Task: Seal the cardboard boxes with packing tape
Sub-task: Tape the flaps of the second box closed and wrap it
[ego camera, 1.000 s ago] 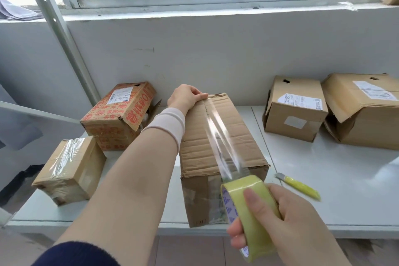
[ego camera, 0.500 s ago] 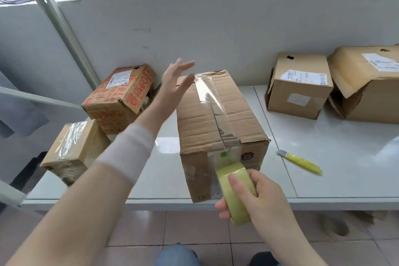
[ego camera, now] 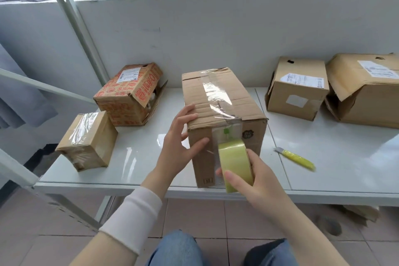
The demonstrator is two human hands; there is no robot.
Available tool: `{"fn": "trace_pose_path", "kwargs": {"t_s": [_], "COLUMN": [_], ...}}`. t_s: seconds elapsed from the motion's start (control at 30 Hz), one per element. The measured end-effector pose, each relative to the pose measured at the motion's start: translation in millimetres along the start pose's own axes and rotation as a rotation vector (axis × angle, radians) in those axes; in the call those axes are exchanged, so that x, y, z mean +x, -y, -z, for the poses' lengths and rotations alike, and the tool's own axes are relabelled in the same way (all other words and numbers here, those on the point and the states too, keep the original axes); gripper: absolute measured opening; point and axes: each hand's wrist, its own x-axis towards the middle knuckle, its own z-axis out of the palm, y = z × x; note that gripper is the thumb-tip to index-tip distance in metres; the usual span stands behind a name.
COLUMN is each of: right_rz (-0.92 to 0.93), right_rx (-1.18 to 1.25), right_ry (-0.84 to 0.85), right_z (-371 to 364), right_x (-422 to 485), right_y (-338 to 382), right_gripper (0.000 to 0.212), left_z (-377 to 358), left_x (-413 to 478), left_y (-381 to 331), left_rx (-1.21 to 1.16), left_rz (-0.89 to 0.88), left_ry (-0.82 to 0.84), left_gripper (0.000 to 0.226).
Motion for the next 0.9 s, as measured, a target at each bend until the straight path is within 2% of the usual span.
{"fn": "trace_pose_path", "kwargs": {"t_s": [0.07,0.17,0.27,0.4,0.47,0.53,0.6,0.7,0.8,0.9], "right_rz": [0.079,0.197,0.245,0.201,0.199,0.225,0.254,0.319,0.362,0.365], "right_rx": [0.0,0.073,0.148,0.271,0.352,0.336,0.281,0.201,0.185,0.202], "right_ry": [0.008,-0.037,-0.046,-0.06,-0.057,-0.067,-0.075,-0.1,-0.123,-0.16], "right_z": [6.3,15.9,24.8,35.3,40.2,42.8,41.6,38.3,38.1,39.7], "right_x": [2.4,15.9,43.1,99.1,126.3,150.8,167.9,183.1,194.7,206.4], "right_y": [12.8,51.6,92.0,114.4,114.6,107.3,96.0,80.2,73.8,76.7], "right_gripper": [0.04,0.024,0.018,0.024,0.019,0.021,0.031,0.045,0.04,0.023], "left_z": [3.7,10.8,23.8,27.3,25.1,24.1,25.0,24.6,25.0,23.9], "left_x": [10.6,35.5,72.2,122.3,144.5,162.4,172.5,179.4,193.7,209.0], "left_y": [-12.8,-41.0,-63.5,-65.5,-57.7,-43.8,-27.7,-7.7,2.9,4.5], "left_rx": [-0.029,-0.063,-0.012,0.251,0.281,0.296,0.144,-0.17,-0.24,-0.186], "left_rz": [0.041,0.094,0.246,0.417,0.451,0.504,0.566,0.6,0.598,0.627], "left_ry": [-0.038,-0.126,-0.147,-0.105,-0.113,-0.117,-0.117,-0.14,-0.157,-0.114], "left_gripper": [0.043,0.031,0.024,0.044,0.051,0.059,0.06,0.038,0.019,0.025]}}
